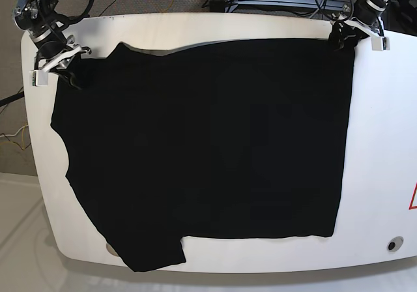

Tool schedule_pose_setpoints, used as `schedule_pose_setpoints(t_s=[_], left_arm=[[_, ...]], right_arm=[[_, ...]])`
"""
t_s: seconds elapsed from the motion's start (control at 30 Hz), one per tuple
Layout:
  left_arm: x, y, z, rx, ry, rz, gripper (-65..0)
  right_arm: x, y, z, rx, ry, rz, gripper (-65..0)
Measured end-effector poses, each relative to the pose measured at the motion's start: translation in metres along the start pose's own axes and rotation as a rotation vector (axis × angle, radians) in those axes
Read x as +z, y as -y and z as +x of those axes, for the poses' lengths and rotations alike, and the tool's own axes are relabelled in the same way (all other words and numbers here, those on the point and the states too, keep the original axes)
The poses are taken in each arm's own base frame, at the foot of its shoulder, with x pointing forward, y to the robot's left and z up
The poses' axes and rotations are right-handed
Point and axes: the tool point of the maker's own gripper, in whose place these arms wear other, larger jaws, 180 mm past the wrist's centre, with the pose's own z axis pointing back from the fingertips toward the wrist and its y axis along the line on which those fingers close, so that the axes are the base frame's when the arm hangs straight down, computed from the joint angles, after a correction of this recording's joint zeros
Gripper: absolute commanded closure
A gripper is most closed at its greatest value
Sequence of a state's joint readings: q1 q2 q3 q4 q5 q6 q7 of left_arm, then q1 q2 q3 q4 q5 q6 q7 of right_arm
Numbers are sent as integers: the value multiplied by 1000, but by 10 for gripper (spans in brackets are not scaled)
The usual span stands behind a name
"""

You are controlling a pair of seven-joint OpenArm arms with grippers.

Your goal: Fold the T-shirt properly

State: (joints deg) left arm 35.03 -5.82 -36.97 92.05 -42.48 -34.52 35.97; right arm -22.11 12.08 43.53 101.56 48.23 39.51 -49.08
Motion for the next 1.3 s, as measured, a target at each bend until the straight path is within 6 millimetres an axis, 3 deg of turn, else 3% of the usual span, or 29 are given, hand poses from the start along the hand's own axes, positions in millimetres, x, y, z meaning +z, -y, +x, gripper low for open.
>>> schedule_pose_setpoints(t_s=[0.3, 0.97, 1.1, 1.17, 1.27, 1.3], left_arm=[[9, -7, 5, -22, 11, 50, -297], [2, -2, 1, -6, -2, 14, -300], [2, -1, 1, -1, 3, 16, -225], [2, -1, 1, -6, 1, 19, -158], [2, -4, 1, -8, -5, 34, -9], [2, -4, 1, -7, -6, 36, 0]], right_arm=[[0, 0, 0, -1, 0, -1, -13], [1, 1, 0, -4, 5, -3, -12], [2, 2, 1, -4, 7, -7, -11], [2, 2, 1, -4, 8, -7, -12], [1, 2, 1, -4, 9, -7, -11], [1, 2, 2, -4, 10, -7, -11]])
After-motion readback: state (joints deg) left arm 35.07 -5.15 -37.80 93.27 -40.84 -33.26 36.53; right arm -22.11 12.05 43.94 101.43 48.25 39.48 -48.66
